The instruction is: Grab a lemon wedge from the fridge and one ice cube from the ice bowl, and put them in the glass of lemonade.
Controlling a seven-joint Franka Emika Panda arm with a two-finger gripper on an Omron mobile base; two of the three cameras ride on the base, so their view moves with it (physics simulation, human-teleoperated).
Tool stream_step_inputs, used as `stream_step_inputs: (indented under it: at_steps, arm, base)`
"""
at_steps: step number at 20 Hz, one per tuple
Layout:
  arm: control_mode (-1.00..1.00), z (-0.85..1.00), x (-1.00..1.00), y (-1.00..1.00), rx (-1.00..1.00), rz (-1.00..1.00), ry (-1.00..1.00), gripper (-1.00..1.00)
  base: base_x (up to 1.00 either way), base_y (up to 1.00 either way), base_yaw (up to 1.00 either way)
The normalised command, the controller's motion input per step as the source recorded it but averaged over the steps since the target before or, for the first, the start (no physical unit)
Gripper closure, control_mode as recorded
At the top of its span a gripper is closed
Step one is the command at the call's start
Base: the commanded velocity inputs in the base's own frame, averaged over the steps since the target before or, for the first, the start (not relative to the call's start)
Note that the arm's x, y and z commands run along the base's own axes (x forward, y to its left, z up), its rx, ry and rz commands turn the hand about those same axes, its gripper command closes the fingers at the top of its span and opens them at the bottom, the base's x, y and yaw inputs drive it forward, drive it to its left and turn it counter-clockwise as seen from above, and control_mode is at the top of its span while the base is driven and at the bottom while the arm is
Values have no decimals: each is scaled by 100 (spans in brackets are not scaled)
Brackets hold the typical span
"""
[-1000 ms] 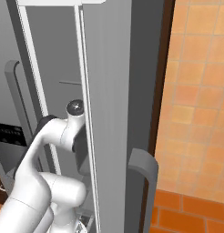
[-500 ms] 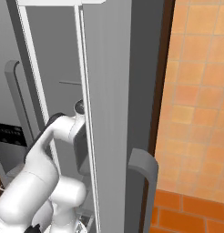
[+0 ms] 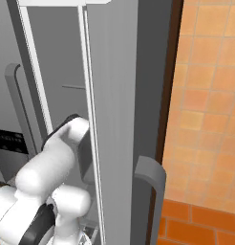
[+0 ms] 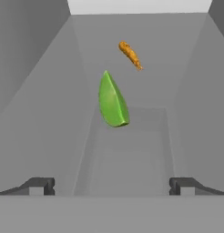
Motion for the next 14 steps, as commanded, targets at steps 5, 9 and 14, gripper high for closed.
stream_step_inputs:
  at_steps: [5, 9, 14]
  arm:
    - [-100, -21, 48, -2, -4, 10, 0, -100]
    - [-100, -11, 39, 0, -2, 8, 0, -100]
    - [-100, -16, 36, 0, 0, 4, 2, -100]
  base:
    - [0, 0, 0]
    - [0, 0, 0]
    - [0, 0, 0]
